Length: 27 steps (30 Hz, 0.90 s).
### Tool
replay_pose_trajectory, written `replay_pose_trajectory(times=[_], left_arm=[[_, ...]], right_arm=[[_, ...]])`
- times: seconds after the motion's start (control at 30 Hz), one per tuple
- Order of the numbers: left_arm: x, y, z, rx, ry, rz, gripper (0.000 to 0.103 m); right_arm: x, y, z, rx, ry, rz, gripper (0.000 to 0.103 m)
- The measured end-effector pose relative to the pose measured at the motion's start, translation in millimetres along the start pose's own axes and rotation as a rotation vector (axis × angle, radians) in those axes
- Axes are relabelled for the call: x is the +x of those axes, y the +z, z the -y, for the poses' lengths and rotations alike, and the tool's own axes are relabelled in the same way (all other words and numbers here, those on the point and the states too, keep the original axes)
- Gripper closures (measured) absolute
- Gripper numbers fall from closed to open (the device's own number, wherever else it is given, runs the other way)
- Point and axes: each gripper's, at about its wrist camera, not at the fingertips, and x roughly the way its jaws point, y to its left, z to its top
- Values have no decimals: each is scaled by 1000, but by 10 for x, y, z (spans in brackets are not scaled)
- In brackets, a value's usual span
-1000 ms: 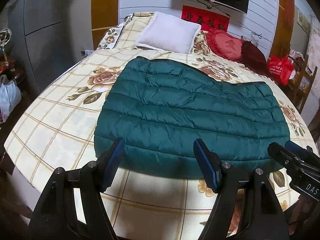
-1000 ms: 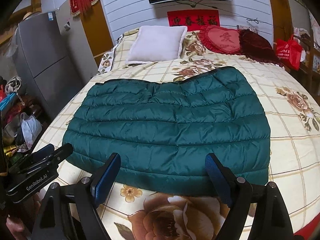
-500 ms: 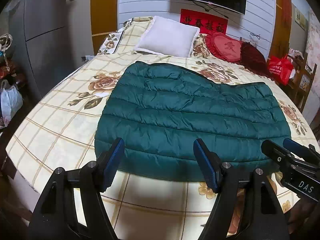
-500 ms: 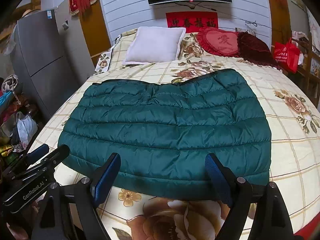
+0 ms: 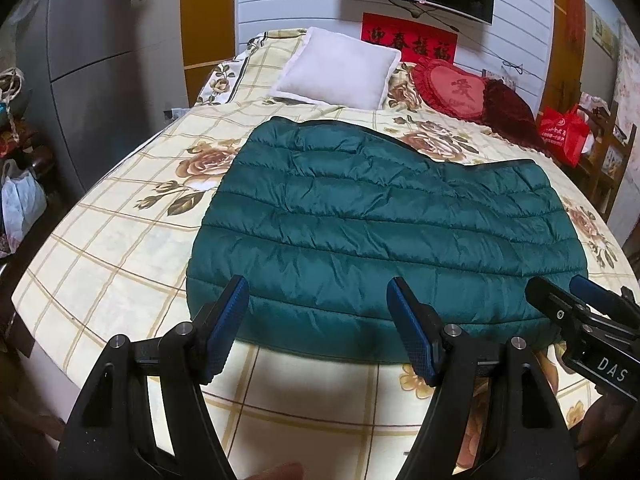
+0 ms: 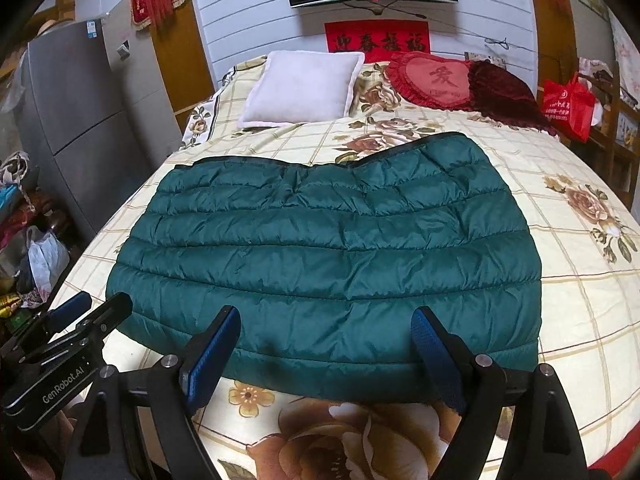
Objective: Fold large clothes
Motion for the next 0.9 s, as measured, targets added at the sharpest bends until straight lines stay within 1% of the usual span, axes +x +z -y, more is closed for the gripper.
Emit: replay_pose_trajectory(times=[0.9], left_arm=[[151,-38,39,12,-11,-41,31]], right_arm=[[100,-10,42,13,6,-26,17]])
